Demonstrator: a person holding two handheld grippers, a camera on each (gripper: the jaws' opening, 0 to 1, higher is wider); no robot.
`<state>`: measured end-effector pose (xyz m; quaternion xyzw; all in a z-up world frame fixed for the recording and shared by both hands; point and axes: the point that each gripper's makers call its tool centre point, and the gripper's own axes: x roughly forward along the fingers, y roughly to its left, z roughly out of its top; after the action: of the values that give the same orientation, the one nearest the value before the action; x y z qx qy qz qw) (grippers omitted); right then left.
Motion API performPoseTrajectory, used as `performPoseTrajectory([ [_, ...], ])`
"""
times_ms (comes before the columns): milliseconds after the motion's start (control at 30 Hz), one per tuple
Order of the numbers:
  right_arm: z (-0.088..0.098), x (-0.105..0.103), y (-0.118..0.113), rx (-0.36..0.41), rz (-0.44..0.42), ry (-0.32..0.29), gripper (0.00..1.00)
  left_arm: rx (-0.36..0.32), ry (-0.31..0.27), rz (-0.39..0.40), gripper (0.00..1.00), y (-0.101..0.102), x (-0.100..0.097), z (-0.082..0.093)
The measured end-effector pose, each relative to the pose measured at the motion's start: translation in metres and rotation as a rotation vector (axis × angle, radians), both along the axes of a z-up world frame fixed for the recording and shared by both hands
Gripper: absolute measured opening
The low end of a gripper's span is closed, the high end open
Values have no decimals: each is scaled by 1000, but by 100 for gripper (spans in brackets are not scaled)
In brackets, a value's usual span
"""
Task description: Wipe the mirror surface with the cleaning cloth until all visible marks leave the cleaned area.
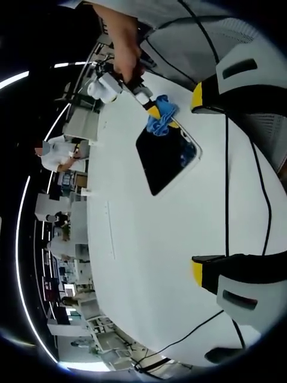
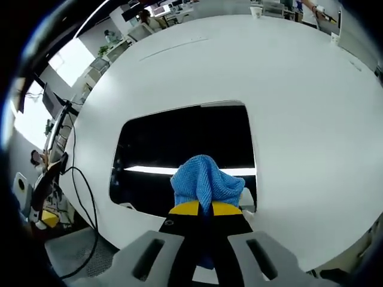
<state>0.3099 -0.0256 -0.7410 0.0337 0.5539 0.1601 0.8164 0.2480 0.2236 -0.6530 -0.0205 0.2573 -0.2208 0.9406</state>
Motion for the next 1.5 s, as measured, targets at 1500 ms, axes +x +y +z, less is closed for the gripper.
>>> performPoseTrajectory([
  [1500, 2, -11, 118, 36, 155, -1, 0, -2, 25, -25, 97, 0, -2, -8],
])
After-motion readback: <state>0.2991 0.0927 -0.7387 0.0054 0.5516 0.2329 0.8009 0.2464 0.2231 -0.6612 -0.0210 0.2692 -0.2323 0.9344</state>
